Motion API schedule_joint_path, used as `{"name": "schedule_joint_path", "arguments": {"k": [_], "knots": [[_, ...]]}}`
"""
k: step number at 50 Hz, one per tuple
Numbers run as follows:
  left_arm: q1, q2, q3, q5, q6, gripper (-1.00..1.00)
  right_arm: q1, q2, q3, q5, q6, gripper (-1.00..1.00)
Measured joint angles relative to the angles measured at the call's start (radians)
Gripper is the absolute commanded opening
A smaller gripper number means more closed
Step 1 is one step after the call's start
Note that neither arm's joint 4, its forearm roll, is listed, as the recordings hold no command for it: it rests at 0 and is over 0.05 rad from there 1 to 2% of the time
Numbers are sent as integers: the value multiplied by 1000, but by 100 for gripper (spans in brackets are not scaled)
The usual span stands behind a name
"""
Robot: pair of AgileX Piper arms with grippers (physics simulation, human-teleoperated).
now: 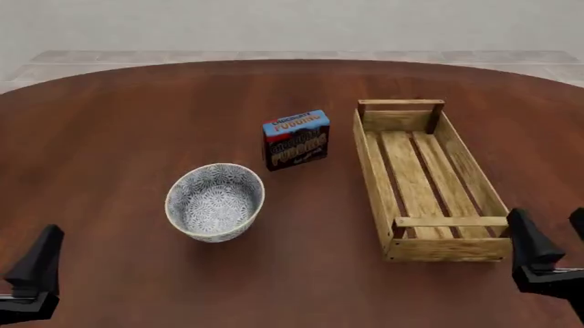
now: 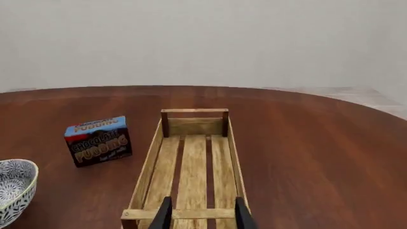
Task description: Pick up the bowl on the left and put it in the tray.
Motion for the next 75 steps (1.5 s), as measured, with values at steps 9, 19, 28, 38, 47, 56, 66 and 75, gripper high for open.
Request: {"name": "schedule_joint_path", "arguments": {"k": [9, 19, 28, 38, 47, 56, 66, 75], "knots": [[0, 0, 0, 0, 0, 100, 3, -153, 3, 128, -4, 100], [0, 0, 0, 0, 0, 100, 4, -221, 5, 179, -7, 100], [0, 0, 0, 0, 0, 100, 10, -230, 4, 186, -5, 100], [0, 0, 0, 0, 0, 100, 42, -180, -4, 157, 1, 100], [0, 0, 0, 0, 0, 100, 91, -130, -20, 133, 2, 100], [0, 0, 0, 0, 0, 100, 138, -68, -39, 100, 7, 100], [0, 0, 0, 0, 0, 100, 195, 13, -57, 56, 14, 100], [0, 0, 0, 0, 0, 100, 243, 85, -78, 26, 32, 100]]}}
